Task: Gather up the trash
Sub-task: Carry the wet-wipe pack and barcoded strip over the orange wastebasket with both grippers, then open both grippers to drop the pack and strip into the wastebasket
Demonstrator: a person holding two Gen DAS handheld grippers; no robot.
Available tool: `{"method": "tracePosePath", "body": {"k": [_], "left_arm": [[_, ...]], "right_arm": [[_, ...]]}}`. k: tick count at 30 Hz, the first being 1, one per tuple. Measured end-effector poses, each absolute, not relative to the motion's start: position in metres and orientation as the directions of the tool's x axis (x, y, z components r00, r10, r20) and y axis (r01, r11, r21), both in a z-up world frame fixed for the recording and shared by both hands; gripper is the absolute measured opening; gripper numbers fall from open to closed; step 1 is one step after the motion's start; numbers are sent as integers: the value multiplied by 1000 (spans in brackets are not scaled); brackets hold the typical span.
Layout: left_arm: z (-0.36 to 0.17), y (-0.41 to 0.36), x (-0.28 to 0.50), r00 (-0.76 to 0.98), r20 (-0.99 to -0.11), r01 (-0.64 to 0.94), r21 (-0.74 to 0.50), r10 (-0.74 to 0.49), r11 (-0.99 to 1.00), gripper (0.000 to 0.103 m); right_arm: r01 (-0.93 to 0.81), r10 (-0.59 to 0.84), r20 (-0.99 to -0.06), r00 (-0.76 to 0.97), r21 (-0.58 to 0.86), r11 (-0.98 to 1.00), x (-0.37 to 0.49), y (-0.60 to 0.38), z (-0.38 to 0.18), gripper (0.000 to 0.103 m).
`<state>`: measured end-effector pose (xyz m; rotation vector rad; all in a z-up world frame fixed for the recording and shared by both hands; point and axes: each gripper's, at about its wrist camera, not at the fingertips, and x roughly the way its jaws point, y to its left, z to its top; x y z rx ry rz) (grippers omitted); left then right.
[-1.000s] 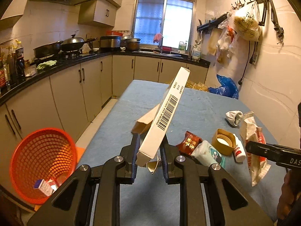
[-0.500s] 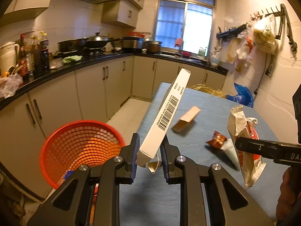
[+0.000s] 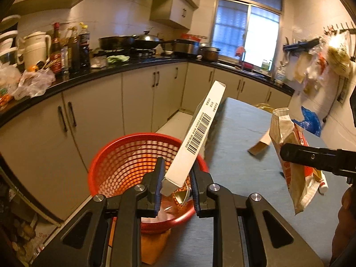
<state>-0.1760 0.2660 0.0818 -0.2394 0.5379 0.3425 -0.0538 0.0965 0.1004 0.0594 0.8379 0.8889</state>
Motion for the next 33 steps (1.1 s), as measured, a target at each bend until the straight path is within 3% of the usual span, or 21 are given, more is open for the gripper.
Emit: {"method": "tracePosePath", "body": {"k": [33], "left_arm": [[42,330,-171,724,-628,-503,-197,286,841,22]], "right_arm": [[-665,672,-708,218,396,633,-21,225,66,50]]}}
